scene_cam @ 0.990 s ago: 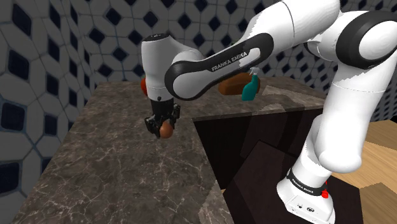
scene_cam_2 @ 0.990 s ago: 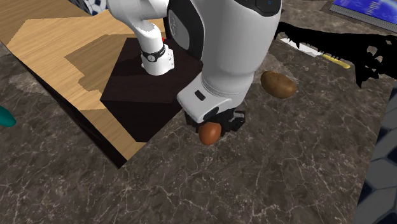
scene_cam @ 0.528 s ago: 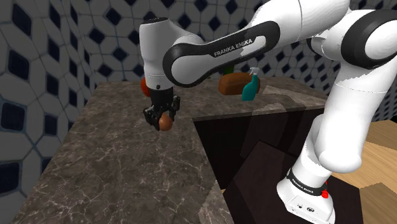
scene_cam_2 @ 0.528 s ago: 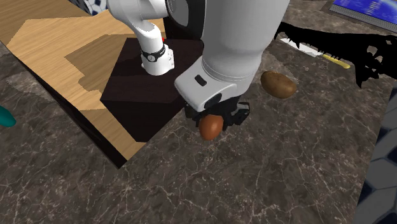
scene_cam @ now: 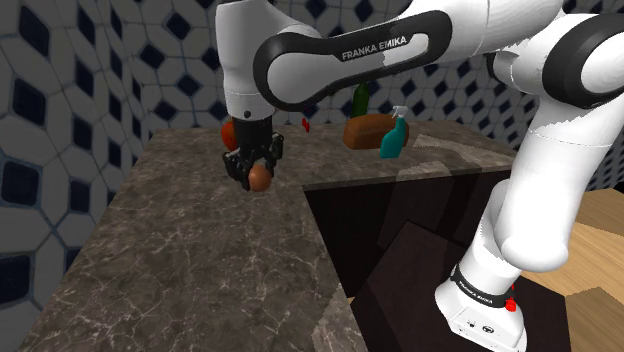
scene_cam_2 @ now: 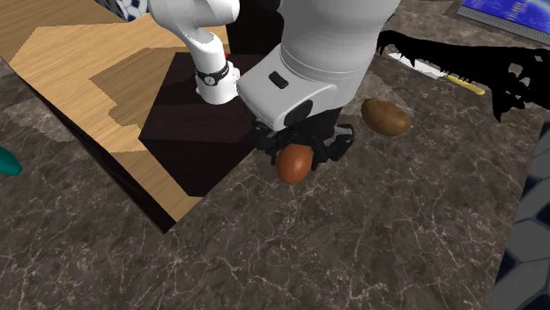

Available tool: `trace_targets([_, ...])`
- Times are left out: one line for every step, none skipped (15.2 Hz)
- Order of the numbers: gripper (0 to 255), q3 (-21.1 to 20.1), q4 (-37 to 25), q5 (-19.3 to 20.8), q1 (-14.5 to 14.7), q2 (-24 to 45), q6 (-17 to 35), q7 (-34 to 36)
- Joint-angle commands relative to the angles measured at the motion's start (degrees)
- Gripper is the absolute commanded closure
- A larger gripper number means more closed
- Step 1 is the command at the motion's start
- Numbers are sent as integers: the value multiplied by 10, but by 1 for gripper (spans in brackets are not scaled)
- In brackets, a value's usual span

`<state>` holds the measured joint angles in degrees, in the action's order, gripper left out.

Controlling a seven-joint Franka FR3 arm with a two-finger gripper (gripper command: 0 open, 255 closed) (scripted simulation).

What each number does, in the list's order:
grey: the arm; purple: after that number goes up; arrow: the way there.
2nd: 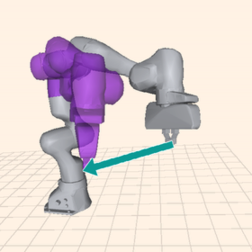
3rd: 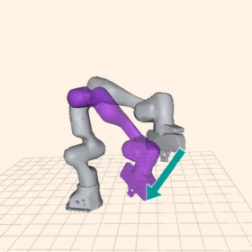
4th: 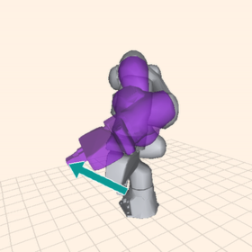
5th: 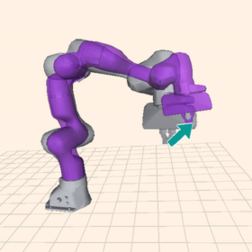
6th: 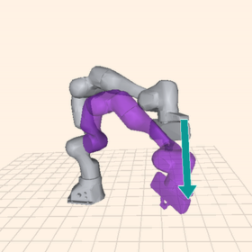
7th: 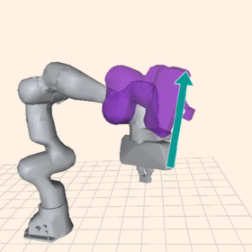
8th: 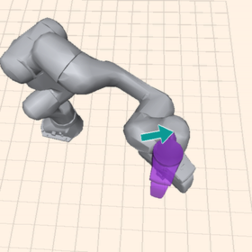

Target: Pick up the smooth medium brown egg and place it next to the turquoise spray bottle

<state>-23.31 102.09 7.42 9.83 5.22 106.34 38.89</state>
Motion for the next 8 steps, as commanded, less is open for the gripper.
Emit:
trace_targets([255,0,-15,-1,0,-1,-16,-2])
trace_targets([255,0,-22,-1,0,-1,-24,-3])
trace_targets([255,0,-30,-2,0,-2,-31,-3])
trace_targets([255,-1,-37,-2,1,-2,-39,-4])
trace_targets([255,-1,-45,-2,1,-2,-46,-5])
trace_targets([255,-1,-52,-2,1,-2,-54,-6])
trace_targets([255,-1,-60,-2,1,-2,-62,-6])
trace_targets([255,-1,-68,-3,1,-2,-69,-7])
